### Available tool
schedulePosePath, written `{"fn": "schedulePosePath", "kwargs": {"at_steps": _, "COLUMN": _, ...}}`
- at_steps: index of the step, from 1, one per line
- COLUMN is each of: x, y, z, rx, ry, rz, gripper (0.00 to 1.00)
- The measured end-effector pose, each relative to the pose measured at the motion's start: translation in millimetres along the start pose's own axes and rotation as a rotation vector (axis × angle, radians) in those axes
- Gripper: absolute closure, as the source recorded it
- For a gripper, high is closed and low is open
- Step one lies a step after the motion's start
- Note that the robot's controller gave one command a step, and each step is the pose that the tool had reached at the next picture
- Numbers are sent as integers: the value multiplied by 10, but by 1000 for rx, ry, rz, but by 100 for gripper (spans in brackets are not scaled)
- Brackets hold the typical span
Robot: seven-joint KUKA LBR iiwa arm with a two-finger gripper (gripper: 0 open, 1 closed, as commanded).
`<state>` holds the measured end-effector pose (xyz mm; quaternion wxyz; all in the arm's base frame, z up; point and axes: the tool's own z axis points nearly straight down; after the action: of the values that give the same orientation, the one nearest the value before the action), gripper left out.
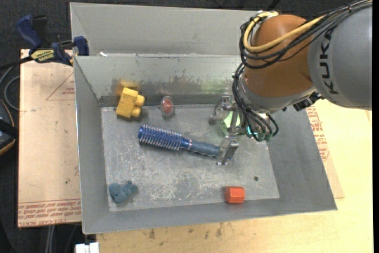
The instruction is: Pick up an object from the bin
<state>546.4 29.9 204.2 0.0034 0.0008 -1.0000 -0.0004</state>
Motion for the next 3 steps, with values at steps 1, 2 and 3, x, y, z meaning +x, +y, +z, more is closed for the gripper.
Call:
{"fn": "schedulePosePath", "kwargs": {"at_steps": 1, "x": -434, "y": 740, "z": 1214, "rx": -3, "ry": -13, "rz": 217, "gripper": 0}}
{"fn": "schedulePosePath", "kwargs": {"at_steps": 2, "x": -401, "y": 874, "z": 1033, "rx": -3, "ry": -10, "rz": 261, "gripper": 0}}
{"fn": "schedulePosePath", "kwargs": {"at_steps": 3, "x": -378, "y": 839, "z": 1046, "rx": -2, "ry": -7, "rz": 423, "gripper": 0}}
